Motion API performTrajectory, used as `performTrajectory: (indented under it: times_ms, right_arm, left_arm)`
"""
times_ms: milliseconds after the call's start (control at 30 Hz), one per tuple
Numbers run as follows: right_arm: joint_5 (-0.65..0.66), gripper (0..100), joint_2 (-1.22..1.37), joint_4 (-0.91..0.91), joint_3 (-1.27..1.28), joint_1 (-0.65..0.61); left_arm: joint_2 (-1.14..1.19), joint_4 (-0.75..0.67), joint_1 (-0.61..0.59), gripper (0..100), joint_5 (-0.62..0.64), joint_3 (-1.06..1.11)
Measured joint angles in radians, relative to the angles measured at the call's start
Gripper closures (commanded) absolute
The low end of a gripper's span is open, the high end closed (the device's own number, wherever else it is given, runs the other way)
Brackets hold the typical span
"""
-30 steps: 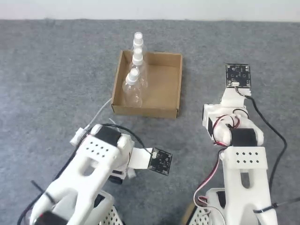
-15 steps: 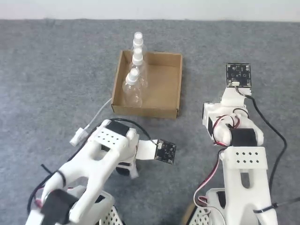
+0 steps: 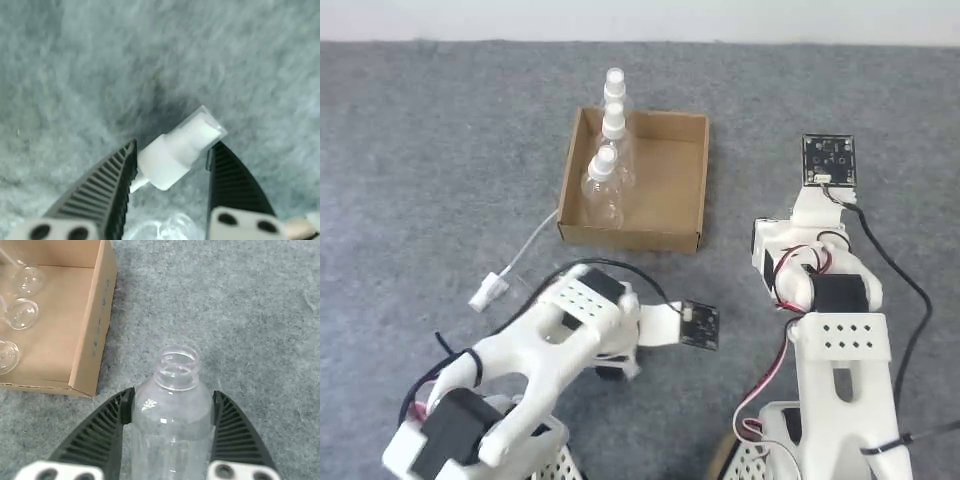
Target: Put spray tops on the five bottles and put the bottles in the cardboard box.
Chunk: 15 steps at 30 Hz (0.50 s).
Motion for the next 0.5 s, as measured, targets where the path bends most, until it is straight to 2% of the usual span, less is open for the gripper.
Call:
performTrajectory:
  times_ms: [167,500]
  right_arm:
    - [0.0,85.5,0.0,0.0,0.0,0.006]
    - [0.0,85.5,0.0,0.0,0.0,0.003]
  left_arm:
    - [0.0,0.0,0.038,79,0.034,-0.008]
    - [0.0,0.0,0.051,90,0.043,-0.008]
